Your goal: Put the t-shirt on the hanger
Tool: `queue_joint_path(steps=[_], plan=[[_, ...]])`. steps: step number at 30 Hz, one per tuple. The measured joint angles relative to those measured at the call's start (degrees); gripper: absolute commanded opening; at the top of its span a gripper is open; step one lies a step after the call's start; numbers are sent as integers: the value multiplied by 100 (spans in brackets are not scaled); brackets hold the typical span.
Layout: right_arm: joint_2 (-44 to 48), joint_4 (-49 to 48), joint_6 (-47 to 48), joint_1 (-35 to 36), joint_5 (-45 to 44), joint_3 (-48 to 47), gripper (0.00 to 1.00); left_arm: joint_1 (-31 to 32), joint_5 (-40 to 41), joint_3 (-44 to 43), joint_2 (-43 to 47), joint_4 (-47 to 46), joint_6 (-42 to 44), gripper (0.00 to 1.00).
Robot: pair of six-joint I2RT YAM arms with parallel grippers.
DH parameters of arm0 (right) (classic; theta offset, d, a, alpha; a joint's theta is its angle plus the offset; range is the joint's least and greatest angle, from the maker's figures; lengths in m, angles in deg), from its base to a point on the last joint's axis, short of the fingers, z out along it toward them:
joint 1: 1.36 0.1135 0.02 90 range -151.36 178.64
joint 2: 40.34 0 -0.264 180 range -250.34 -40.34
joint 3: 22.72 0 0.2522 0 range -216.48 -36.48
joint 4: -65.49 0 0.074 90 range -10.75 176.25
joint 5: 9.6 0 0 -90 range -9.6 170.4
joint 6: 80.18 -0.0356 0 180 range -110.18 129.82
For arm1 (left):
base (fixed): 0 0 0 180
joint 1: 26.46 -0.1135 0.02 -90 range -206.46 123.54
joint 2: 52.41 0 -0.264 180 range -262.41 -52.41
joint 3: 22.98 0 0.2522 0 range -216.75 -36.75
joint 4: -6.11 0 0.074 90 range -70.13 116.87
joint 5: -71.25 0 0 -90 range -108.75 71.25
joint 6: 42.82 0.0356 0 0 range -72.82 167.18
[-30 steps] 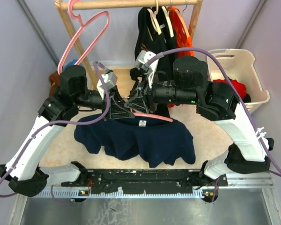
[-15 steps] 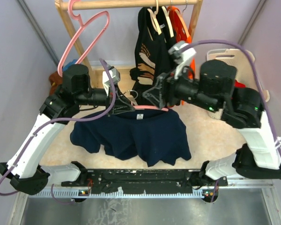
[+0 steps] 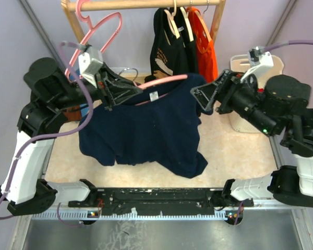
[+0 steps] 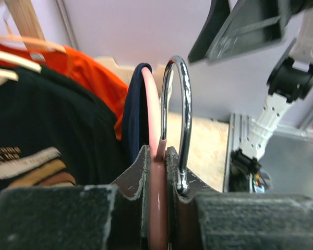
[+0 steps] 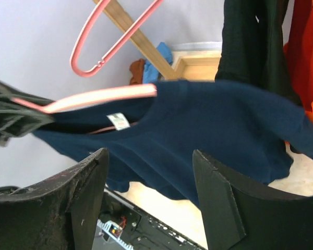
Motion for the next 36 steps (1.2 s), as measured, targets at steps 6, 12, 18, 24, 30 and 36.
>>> queue_joint_path(steps=[6,12,18,24,30,36], plan=[[-37,-634,-273,0,-358,863,60,0,254,-658,-105,-251,-70,0],[-299,-1405,-352,0,-684,1285,59,0,289,-1012,-267,-264,-70,0],[0,-2400,-334,0,-905,2052,59,-2,330,-1008,-326,-142,-68,0],[251,-3010,-280,0,-1178,2328,60,0,350,-940,-299,-103,-66,0],[433,-3357,-96,0,-1408,2505,58,0,350,-835,-293,-90,-66,0],[304,-3390,17,0,-1582,2402,52,0,339,-791,-289,-66,-68,0]])
